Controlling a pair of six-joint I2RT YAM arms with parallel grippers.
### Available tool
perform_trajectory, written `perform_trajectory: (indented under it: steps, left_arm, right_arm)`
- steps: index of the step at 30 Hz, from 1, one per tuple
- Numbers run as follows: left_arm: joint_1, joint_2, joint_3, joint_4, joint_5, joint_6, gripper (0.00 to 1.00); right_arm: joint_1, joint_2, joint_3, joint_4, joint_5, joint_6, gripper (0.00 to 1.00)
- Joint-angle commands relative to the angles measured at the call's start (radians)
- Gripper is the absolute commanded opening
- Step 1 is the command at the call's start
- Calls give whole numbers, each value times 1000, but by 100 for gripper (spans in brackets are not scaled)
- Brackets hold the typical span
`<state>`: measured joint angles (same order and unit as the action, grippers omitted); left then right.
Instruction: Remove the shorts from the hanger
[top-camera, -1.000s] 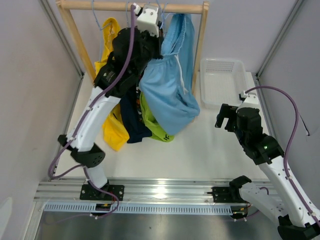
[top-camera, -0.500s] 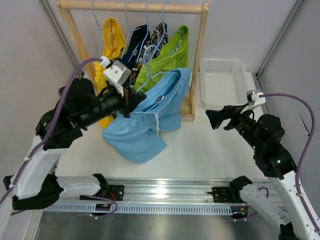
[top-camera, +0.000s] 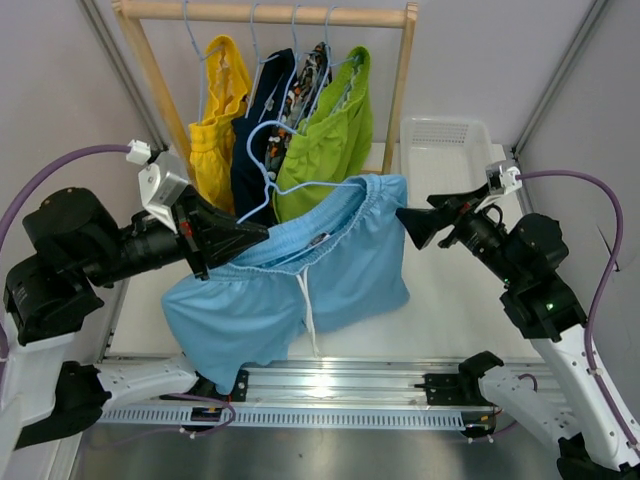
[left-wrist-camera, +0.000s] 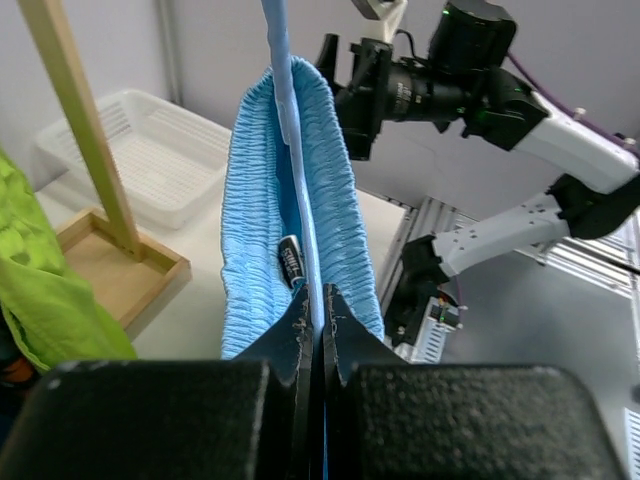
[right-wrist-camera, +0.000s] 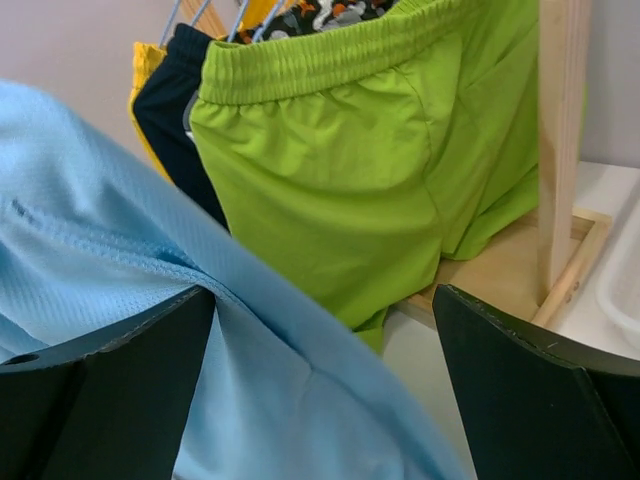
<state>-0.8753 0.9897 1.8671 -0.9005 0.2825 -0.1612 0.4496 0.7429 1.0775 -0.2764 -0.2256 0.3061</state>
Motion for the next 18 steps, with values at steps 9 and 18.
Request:
perform_trajectory:
  steps: [9,18]
  left_arm:
    - [-7,-63,-114,161,83,-61,0]
    - [-7,-72,-137,180,69,-63,0]
  right_arm:
    - [87,53,-42,244,-41,94,96]
    - [143,78,-105,387,-144,114,0]
